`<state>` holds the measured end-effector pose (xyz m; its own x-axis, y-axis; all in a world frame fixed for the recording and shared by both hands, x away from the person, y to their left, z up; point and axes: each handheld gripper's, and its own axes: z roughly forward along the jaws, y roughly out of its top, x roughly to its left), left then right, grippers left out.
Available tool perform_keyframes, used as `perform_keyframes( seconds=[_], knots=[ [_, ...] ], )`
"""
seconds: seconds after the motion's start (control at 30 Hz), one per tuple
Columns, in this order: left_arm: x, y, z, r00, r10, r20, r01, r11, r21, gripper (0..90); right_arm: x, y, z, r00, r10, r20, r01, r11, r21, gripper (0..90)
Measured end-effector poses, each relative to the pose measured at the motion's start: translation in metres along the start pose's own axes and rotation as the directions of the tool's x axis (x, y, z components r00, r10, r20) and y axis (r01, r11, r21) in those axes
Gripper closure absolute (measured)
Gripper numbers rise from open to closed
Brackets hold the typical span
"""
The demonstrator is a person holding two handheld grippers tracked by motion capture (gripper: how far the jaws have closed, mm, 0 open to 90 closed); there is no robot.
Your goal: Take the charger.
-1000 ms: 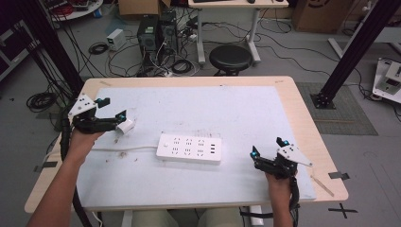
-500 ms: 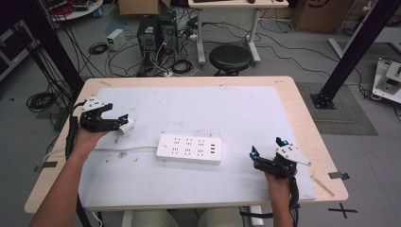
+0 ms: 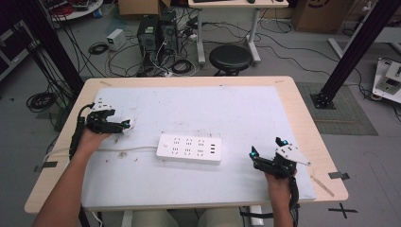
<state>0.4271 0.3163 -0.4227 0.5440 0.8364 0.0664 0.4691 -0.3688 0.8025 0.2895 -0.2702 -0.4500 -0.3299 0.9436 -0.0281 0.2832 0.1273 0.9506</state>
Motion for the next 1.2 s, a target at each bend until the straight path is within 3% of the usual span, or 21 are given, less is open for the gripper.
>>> perform_keyframes(
  seconds=[0.37, 0.6, 0.8, 0.83, 1.03, 1.2],
  knots=[
    [0.003, -0.007, 0.015, 0.9999, -0.014, 0.003, 0.014, 0.9971, 0.074, 18.5, 0.001, 0.001, 0.001, 1.0, -0.009, -0.002, 0.009, 1.0, 0.009, 4.0],
    [0.005, -0.012, 0.021, 0.9997, -0.021, 0.016, 0.018, 0.9915, 0.129, 21.3, 0.0, 0.001, 0.001, 1.0, -0.008, -0.004, 0.008, 1.0, 0.014, 4.0],
    [0.004, -0.012, 0.023, 0.9993, -0.025, 0.028, 0.021, 0.9912, 0.131, 25.9, 0.0, 0.001, 0.002, 0.9999, -0.012, -0.002, 0.012, 1.0, 0.011, 4.0],
    [0.003, -0.012, 0.023, 0.9988, -0.02, 0.045, 0.015, 0.9924, 0.122, 31.5, 0.001, 0.001, 0.001, 0.9999, -0.01, -0.002, 0.01, 1.0, 0.012, 4.0],
    [0.004, -0.014, 0.022, 0.9966, -0.033, 0.075, 0.025, 0.9931, 0.114, 40.1, 0.001, 0.001, 0.001, 0.9999, -0.014, -0.001, 0.014, 1.0, 0.009, 4.0],
    [-0.001, -0.011, 0.02, 0.9988, -0.023, 0.043, 0.018, 0.992, 0.125, 42.4, 0.001, 0.001, 0.001, 0.9999, -0.012, -0.001, 0.012, 1.0, 0.011, 4.0]
  ],
)
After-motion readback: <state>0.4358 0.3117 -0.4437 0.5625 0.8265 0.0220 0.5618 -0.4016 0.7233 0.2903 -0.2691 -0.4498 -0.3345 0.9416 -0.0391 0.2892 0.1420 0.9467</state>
